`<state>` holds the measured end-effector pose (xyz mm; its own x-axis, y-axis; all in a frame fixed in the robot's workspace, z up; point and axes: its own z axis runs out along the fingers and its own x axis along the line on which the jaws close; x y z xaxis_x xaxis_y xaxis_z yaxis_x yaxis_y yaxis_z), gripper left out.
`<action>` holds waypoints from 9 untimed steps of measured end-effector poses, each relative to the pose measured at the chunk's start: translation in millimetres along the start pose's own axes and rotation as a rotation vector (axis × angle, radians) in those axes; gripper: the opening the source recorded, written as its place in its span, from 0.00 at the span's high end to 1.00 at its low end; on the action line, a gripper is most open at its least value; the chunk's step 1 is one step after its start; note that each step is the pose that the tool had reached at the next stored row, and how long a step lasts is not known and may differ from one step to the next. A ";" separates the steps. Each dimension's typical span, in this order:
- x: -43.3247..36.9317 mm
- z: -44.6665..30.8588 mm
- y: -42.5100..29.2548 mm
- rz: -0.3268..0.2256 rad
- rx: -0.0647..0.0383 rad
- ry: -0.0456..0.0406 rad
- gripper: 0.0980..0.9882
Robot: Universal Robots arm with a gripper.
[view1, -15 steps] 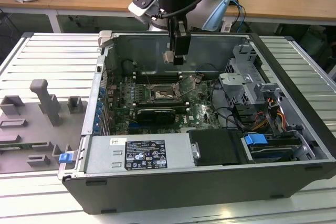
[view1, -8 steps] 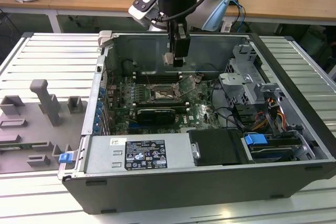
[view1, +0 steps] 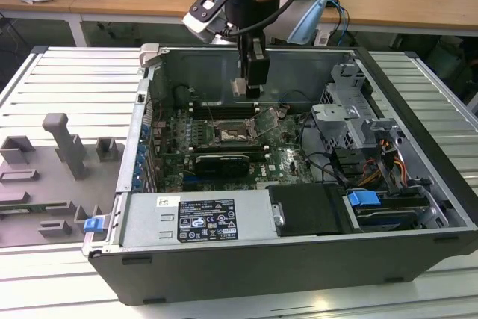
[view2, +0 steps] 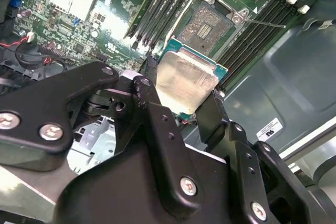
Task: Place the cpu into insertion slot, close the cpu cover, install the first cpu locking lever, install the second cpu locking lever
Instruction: 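Place the cpu into insertion slot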
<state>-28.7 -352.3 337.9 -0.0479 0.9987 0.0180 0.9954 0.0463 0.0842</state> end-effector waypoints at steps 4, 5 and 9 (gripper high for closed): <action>-0.1 4.8 -0.4 0.001 0.000 -0.0002 0.50; -0.1 5.9 -0.5 0.001 0.000 -0.0001 0.50; -0.2 8.9 -0.8 0.002 0.000 -0.0003 0.50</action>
<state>-28.7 -352.3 329.0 -0.0457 0.9988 0.0179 0.9955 0.0440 0.0841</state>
